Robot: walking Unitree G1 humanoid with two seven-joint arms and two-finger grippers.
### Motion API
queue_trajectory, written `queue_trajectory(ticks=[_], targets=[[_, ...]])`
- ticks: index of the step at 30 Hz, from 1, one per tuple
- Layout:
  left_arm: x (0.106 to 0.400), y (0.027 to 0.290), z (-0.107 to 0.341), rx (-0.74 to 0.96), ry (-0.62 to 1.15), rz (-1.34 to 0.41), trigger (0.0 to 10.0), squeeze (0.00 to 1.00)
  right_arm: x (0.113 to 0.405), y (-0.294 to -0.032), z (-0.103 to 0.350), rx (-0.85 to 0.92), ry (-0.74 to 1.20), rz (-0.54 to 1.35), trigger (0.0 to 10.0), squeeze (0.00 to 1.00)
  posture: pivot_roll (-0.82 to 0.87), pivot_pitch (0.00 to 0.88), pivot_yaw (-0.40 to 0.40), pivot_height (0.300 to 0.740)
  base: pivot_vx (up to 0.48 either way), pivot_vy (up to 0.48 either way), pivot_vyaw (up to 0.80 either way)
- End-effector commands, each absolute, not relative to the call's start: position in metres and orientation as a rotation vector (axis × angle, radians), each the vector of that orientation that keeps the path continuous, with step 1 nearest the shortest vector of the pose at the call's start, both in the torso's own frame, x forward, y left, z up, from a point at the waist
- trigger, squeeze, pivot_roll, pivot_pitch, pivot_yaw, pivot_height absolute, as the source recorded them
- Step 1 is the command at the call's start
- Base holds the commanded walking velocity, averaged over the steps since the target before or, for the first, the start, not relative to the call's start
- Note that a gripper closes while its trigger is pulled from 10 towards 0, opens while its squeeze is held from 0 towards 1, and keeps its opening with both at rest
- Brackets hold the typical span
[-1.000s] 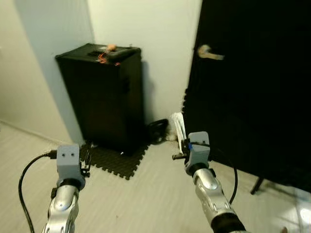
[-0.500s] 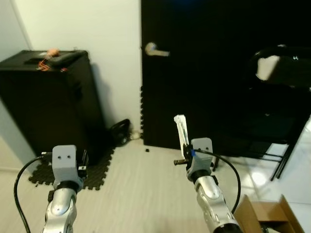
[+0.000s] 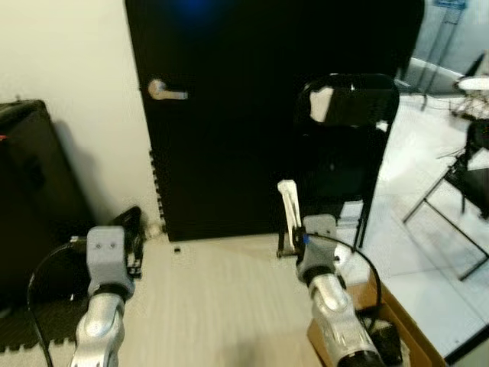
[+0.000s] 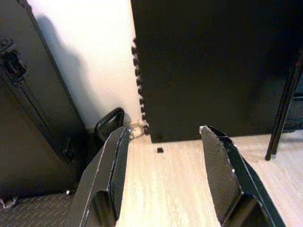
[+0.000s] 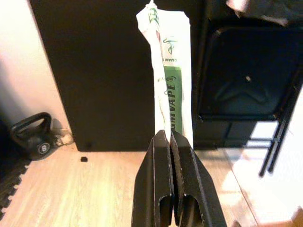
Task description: Clean up the room
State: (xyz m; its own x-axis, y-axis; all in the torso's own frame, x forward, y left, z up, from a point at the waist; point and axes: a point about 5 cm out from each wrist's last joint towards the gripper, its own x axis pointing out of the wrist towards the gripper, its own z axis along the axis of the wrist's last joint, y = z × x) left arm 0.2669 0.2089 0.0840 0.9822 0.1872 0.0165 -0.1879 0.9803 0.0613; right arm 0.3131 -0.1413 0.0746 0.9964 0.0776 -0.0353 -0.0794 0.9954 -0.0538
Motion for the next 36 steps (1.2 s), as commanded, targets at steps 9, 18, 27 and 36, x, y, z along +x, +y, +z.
queue_trajectory(ticks=[9, 18, 27, 36], targets=[[0.2665, 0.2057, 0.0816, 0.064, 0.007, 0.181, 10.0, 0.0, 0.3143, -0.1444, 0.0742, -0.071, 0.054, 0.062, 10.0, 0.0, -0.04, 0.0, 0.011, 0.731, 0.0, 0.0, -0.8], [0.27, 0.2002, 0.0808, 0.057, 0.022, 0.145, 10.0, 0.0, 0.3144, -0.143, 0.0734, -0.073, 0.064, 0.052, 10.0, 0.0, -0.05, 0.0, 0.018, 0.731, 0.0, 0.0, -0.8], [0.2708, 0.1998, 0.0801, 0.058, 0.028, 0.148, 10.0, 0.0, 0.3138, -0.1434, 0.0722, -0.079, 0.071, 0.053, 10.0, 0.0, -0.05, 0.0, 0.02, 0.731, 0.0, 0.0, -0.8], [0.2683, 0.2011, 0.0773, 0.06, 0.046, 0.155, 10.0, 0.0, 0.3151, -0.1419, 0.0725, -0.085, 0.077, 0.067, 10.0, 0.0, -0.04, 0.0, 0.005, 0.731, 0.0, 0.0, -0.8]])
